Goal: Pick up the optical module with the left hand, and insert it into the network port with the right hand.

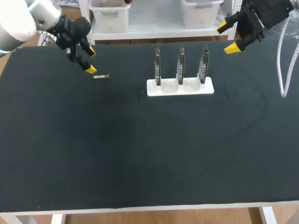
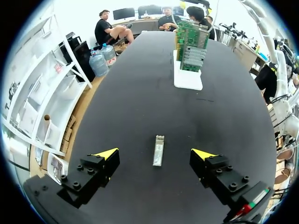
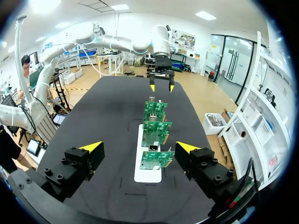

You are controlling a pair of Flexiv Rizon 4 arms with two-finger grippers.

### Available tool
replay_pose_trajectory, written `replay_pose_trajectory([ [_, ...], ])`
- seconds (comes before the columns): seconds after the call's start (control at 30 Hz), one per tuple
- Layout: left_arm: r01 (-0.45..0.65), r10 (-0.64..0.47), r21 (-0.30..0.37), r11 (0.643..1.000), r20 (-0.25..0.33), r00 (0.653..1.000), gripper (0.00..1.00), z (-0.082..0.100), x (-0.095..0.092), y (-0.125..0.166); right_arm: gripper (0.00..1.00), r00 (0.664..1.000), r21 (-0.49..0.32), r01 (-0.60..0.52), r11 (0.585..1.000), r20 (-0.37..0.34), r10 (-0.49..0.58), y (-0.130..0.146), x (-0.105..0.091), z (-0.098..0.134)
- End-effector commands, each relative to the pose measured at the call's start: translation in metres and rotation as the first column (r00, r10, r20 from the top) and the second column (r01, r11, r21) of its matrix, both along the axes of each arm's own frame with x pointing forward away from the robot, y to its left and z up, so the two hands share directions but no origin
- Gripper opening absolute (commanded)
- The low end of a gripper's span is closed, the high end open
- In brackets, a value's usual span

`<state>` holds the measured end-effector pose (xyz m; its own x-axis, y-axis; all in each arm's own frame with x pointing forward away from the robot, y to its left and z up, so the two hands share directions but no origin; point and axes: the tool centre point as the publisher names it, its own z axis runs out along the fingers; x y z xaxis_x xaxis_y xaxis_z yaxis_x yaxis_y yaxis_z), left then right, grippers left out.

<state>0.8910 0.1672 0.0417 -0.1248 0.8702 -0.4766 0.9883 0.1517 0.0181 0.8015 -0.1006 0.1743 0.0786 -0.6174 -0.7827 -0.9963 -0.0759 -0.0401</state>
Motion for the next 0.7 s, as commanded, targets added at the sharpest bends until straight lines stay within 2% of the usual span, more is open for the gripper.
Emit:
replay_pose_trajectory([
  [0.03, 0.045, -0.046, -0.012, 0.999, -0.087, 0.995, 1.00, 0.002, 0.014, 0.004, 1.00, 1.000, 0.000, 0.001, 1.000, 0.002, -0.001, 0.000, -0.001, 0.000],
  [0.27, 0.039, -0.040, -0.016, 0.999, -0.096, 0.995, 1.00, 0.002, 0.000, 0.003, 1.00, 1.000, 0.000, 0.001, 1.000, 0.002, -0.001, 0.000, -0.001, 0.000],
  [0.5, 0.057, -0.061, -0.032, 0.998, -0.107, 0.992, 1.00, 0.009, -0.024, -0.015, 1.00, 1.000, 0.000, 0.001, 1.000, 0.002, -0.001, 0.000, -0.001, 0.000],
  [0.7, 0.053, -0.055, -0.028, 0.998, -0.111, 0.992, 1.00, 0.005, -0.029, -0.018, 1.00, 1.000, 0.000, 0.001, 1.000, 0.002, -0.001, 0.000, -0.001, 0.000],
])
